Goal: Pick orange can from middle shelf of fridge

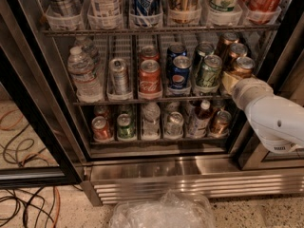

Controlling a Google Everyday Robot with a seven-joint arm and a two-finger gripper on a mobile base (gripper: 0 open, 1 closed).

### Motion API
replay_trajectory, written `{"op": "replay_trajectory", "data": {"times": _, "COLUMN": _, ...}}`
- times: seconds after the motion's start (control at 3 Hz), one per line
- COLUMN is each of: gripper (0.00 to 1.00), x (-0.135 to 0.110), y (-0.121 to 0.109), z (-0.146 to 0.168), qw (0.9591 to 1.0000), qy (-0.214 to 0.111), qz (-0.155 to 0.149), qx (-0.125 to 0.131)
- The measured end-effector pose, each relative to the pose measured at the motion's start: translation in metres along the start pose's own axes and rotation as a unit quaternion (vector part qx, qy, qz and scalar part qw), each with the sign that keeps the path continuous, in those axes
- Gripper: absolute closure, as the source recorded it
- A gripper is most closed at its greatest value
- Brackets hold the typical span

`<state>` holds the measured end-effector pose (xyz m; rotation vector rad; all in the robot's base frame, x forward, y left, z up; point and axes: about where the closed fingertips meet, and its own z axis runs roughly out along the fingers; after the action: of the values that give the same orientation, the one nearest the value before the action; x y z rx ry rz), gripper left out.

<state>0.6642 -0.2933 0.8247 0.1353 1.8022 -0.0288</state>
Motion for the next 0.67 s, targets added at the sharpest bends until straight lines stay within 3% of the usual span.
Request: {"op": "replay_trajectory", "data": {"times": 0.67, "gripper": 1.0, "x": -0.008, "y": 0.0064, "z": -0.0068, "qw": 0.9999, "qy": -0.001, "qz": 0.008, "qx": -0.014}}
